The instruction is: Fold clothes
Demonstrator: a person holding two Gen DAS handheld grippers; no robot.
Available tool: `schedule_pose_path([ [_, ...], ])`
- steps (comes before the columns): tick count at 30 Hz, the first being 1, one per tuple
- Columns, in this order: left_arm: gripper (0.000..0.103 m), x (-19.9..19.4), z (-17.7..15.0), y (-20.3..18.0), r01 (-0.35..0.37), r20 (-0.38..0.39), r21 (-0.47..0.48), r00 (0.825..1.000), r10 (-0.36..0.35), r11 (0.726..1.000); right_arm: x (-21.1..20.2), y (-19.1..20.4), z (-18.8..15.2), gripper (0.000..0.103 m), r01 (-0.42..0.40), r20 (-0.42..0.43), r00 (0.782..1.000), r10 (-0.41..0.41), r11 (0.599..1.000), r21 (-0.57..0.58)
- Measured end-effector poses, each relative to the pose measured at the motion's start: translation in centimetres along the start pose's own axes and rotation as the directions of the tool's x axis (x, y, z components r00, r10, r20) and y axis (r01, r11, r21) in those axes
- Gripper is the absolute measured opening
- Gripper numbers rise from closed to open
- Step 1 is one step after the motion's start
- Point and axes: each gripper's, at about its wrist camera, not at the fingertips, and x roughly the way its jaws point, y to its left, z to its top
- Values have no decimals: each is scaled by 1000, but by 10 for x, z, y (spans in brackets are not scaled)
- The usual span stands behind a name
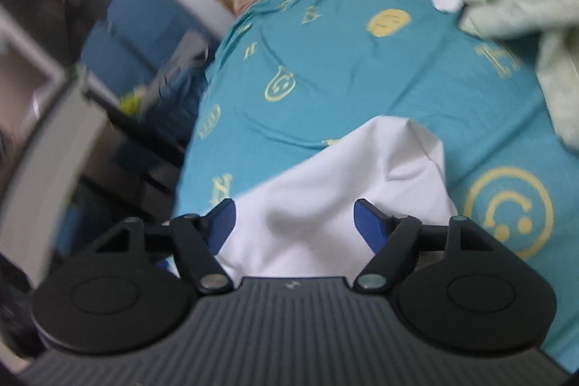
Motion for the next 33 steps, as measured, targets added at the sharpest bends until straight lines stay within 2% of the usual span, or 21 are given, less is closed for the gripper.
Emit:
schedule_pose_path([
  [2,75,13,-6,-2,-31,-34,36,999,32,999,12,9,-4,74,48,-14,999,-50,993,-111],
  [4,74,24,-14,-5,-57,-63,82,996,62,995,20,13,-8,74,75,-17,997,-79,982,-174],
  [8,73,22,-29,-11,-80,-59,169,994,91,982,17,16,-12,72,94,-25,995,-101,974,-205],
  [14,73,-28,-52,-18,-60,-29,203,997,67,977,-37,22,-29,73,112,0,993,-115,972,-205],
  [18,73,-59,-71,-27,-96,-25,230,994,105,968,-67,27,-45,73,129,20,992,-128,963,-236],
  [24,76,-58,-97,-25,-142,-108,246,979,172,959,-61,19,-77,72,217,-84,966,-244,945,-246],
  [25,76,-57,-98,-25,-144,-116,245,977,177,959,-60,18,-82,72,229,-100,960,-260,942,-247],
  [29,75,-66,-96,-22,-133,-138,190,977,160,973,-59,16,-81,73,227,-100,962,-256,944,-239],
  [31,76,-78,-95,-16,-96,-162,100,980,112,990,-59,16,-80,73,225,-100,962,-254,946,-234],
  [33,81,-92,-97,-5,-23,-185,-26,983,17,999,-59,15,-79,73,224,-102,963,-251,950,-218],
])
